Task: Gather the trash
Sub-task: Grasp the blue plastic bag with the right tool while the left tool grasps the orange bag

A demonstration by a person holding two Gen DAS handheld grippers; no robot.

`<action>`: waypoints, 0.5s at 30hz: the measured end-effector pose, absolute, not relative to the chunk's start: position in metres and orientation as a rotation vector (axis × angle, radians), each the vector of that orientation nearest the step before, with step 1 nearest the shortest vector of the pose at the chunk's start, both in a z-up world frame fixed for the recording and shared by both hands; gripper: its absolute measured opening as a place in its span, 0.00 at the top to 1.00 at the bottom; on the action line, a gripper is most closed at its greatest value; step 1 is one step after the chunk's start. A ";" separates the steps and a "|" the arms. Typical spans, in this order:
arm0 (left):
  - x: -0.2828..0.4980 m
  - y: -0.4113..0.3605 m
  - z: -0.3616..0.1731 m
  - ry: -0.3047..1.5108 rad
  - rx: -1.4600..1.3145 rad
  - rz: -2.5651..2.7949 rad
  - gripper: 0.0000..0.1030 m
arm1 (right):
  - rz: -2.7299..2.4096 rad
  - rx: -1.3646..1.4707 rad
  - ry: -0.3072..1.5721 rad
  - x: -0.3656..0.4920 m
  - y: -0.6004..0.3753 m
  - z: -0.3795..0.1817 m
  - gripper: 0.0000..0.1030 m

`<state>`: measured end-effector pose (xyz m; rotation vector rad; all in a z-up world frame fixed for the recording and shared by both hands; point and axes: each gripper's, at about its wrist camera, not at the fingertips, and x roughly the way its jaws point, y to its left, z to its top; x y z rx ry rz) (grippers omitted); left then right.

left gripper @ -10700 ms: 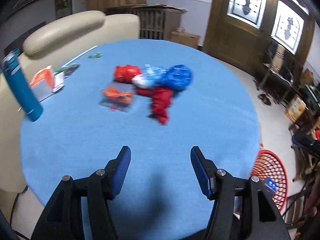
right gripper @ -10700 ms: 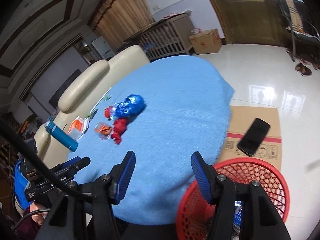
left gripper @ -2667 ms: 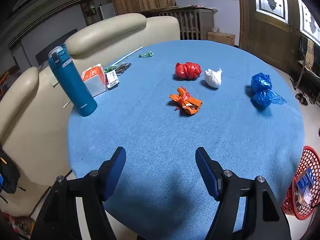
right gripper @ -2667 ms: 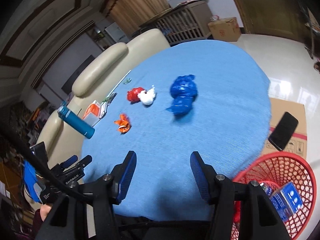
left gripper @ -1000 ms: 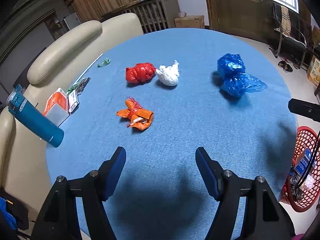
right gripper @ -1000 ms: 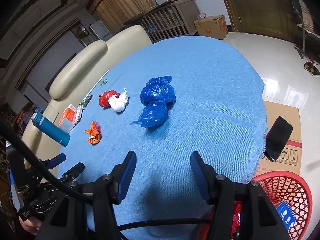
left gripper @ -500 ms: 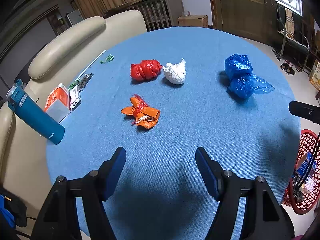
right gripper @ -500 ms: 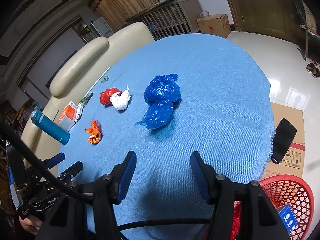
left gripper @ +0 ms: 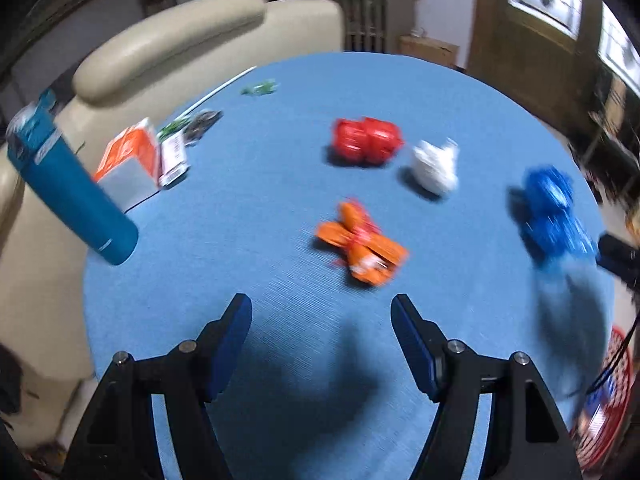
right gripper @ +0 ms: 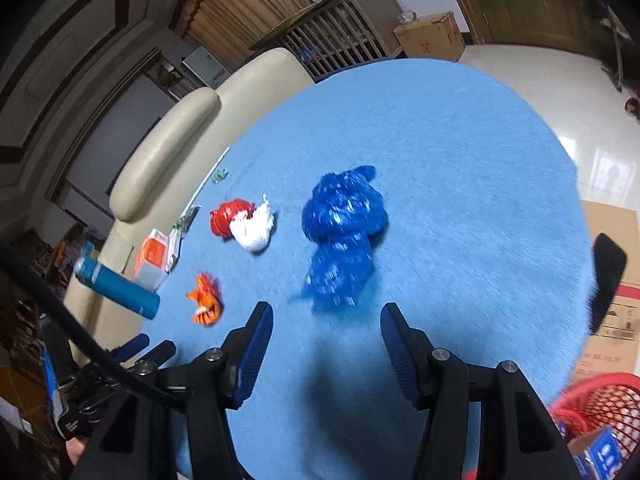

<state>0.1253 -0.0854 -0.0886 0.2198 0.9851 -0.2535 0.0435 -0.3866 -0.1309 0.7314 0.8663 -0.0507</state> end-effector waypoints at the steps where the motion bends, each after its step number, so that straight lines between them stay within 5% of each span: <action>1: 0.130 -0.081 -0.088 0.990 0.204 -0.248 0.30 | -0.045 0.740 0.866 0.049 -0.387 -0.132 0.42; 10: 0.175 -0.079 -0.096 1.056 0.032 -0.299 0.30 | -0.079 0.686 0.886 0.108 -0.381 -0.152 0.43; 15: 0.195 -0.110 -0.118 1.118 0.021 -0.341 0.30 | -0.102 0.613 0.931 0.129 -0.373 -0.164 0.57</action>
